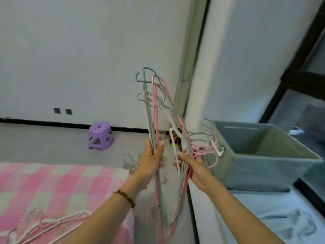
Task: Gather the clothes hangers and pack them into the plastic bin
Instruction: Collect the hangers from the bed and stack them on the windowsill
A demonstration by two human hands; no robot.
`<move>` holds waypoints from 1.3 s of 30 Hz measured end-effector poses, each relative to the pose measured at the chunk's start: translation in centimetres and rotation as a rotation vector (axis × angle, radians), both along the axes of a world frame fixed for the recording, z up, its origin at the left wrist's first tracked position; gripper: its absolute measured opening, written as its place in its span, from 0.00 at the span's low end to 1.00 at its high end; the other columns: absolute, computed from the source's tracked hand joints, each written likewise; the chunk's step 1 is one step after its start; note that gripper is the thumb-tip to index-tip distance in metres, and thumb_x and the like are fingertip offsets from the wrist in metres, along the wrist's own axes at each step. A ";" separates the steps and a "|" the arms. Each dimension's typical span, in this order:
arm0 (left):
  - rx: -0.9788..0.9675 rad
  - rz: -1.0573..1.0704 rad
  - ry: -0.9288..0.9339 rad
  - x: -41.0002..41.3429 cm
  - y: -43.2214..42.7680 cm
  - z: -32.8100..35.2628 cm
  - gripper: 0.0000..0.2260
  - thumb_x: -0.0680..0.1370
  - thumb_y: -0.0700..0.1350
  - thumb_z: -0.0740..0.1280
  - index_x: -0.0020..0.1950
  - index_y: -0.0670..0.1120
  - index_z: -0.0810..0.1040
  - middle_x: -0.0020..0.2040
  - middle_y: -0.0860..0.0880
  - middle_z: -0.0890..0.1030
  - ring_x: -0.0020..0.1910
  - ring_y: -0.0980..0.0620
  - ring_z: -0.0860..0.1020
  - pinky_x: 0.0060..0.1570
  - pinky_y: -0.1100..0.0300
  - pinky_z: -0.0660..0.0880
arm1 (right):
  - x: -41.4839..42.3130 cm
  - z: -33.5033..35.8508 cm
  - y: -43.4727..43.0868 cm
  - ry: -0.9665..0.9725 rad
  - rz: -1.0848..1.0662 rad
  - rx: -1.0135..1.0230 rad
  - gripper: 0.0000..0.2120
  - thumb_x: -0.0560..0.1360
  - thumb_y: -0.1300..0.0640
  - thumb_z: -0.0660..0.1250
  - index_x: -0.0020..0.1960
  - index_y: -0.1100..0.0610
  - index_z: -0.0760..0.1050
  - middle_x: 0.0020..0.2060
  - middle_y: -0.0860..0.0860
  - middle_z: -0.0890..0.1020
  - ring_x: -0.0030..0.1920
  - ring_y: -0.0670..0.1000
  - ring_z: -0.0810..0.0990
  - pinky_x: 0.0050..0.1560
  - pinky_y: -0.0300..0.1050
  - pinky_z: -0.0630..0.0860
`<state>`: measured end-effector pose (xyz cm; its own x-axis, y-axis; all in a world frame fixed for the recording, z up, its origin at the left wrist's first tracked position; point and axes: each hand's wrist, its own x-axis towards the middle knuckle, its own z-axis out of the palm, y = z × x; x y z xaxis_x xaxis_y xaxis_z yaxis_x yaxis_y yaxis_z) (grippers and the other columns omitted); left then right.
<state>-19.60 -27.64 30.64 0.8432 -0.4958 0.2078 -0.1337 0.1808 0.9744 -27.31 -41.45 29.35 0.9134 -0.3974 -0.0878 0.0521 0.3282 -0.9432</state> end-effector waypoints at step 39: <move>0.929 -0.844 -0.266 -17.6 -47.0 -32.6 0.15 0.76 0.51 0.66 0.62 0.50 0.76 0.52 0.49 0.80 0.48 0.52 0.78 0.49 0.60 0.75 | -29.4 -32.0 -33.5 0.484 -0.916 0.552 0.08 0.74 0.61 0.69 0.51 0.63 0.77 0.37 0.56 0.81 0.33 0.49 0.80 0.32 0.38 0.80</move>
